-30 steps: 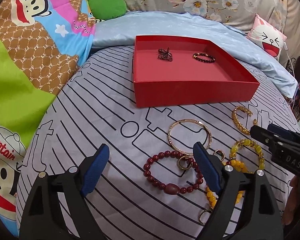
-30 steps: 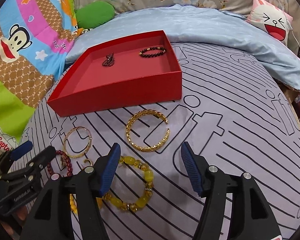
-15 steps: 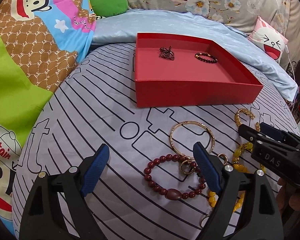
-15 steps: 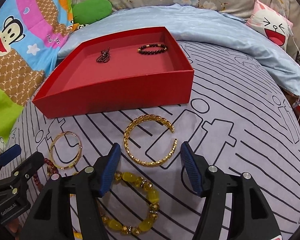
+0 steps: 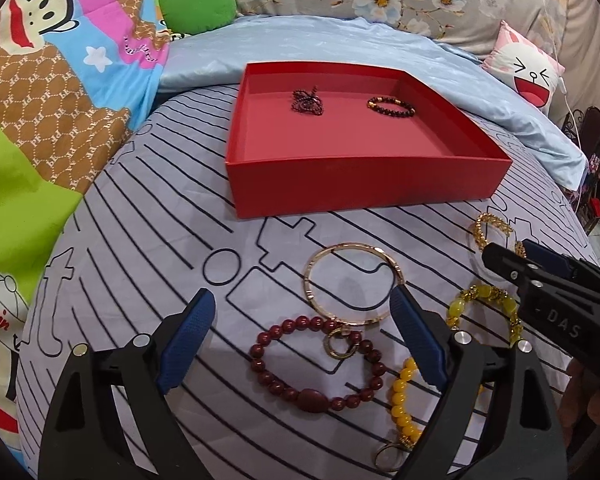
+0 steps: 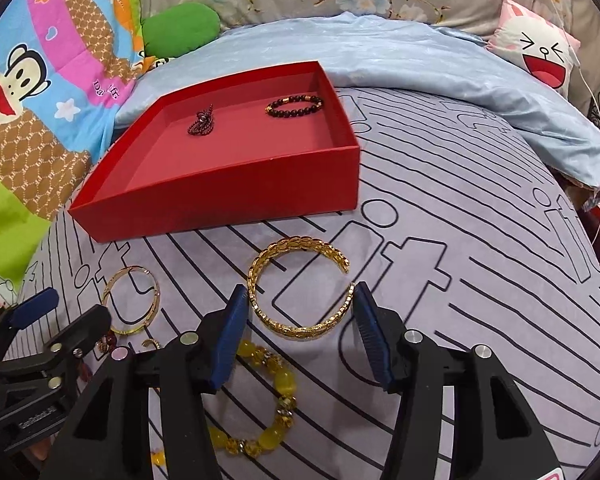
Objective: Organize jewelry
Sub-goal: 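Grasp the thin gold bangle with the left tool while the right tool grasps the gold twisted cuff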
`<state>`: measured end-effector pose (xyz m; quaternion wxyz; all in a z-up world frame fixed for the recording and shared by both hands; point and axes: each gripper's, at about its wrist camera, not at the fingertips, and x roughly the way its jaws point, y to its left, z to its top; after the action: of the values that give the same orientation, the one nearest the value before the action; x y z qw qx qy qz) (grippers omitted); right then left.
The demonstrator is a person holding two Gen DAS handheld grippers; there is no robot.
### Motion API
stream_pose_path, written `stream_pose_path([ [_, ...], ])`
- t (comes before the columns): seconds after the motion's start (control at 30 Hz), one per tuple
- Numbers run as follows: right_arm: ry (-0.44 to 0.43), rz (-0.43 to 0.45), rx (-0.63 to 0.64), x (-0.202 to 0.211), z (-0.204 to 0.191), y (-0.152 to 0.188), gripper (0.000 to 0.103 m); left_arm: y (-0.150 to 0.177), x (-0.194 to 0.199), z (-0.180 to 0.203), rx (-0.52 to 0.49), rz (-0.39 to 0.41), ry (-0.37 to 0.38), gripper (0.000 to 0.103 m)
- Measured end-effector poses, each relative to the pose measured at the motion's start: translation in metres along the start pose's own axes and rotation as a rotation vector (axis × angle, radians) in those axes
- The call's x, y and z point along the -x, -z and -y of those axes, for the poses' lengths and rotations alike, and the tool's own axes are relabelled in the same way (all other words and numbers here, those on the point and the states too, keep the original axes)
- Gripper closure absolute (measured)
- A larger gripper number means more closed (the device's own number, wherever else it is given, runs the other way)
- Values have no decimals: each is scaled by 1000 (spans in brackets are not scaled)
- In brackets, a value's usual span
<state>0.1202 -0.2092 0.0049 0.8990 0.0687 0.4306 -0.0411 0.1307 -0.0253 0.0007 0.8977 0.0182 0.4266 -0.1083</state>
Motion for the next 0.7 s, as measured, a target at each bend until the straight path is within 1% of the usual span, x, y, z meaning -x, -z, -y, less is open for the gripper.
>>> stream_pose_path([
  [0.27, -10, 9, -21, 9, 8, 0, 51, -2, -17, 21, -43, -16, 7, 18],
  [0.47, -16, 7, -25, 9, 11, 1, 51, -4, -25, 22, -45, -32, -14, 19],
  [0.57, -20, 7, -27, 9, 10, 2, 51, -3, -25, 25, -63, -27, -16, 26],
  [0.63, -21, 7, -26, 9, 10, 2, 51, -3, -24, 27, -77, -21, -9, 34],
  [0.67, -20, 8, -27, 9, 10, 2, 51, -3, -23, 28, -85, -18, -3, 37],
  [0.7, -21, 9, -29, 10, 10, 2, 51, -3, -22, 29, -92, -15, 2, 43],
])
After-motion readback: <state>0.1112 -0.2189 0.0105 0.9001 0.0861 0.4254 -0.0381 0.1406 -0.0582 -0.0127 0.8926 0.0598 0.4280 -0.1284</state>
